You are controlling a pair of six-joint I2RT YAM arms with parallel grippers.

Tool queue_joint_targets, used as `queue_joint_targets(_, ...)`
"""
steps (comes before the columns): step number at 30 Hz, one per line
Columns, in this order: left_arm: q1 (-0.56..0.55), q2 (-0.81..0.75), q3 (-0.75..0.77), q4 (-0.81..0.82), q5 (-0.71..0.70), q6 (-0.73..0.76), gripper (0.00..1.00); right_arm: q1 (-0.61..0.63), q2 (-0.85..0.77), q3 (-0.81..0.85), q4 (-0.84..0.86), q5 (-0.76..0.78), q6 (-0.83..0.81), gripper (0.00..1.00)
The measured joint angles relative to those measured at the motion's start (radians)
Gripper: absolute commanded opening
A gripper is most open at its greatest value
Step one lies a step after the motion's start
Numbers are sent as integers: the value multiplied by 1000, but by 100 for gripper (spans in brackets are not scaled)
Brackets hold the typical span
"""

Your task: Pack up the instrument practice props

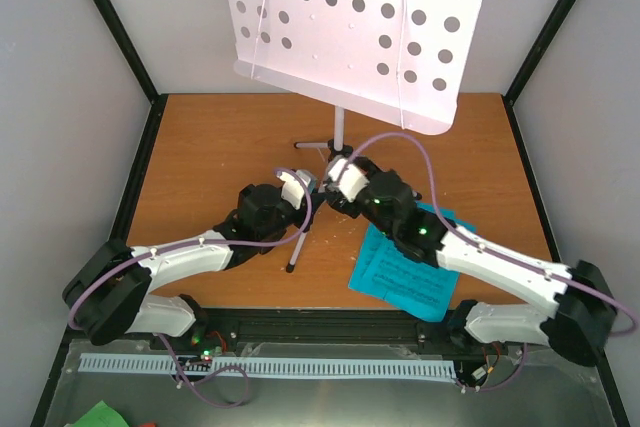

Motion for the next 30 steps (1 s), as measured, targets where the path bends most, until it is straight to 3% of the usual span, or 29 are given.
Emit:
queue_joint_targets(4, 0, 0, 0, 0, 1, 0, 3, -42, -168, -124, 86, -104, 283, 93)
queue_joint_targets(8, 0, 0, 0, 0, 1, 0, 3, -122, -256, -238, 154, -163, 648, 95)
queue_joint_targets(14, 0, 0, 0, 0, 2, 0, 3, -220, -238, -291, 243, -271, 1276, 95)
queue_joint_targets(22, 0, 0, 0, 0, 1, 0, 3, -235, -138, -288, 343, -336, 1712, 87)
queue_joint_targets(30, 0, -2, 0, -1, 1, 0, 3, -245, -42, -286, 395, -367, 1911, 72)
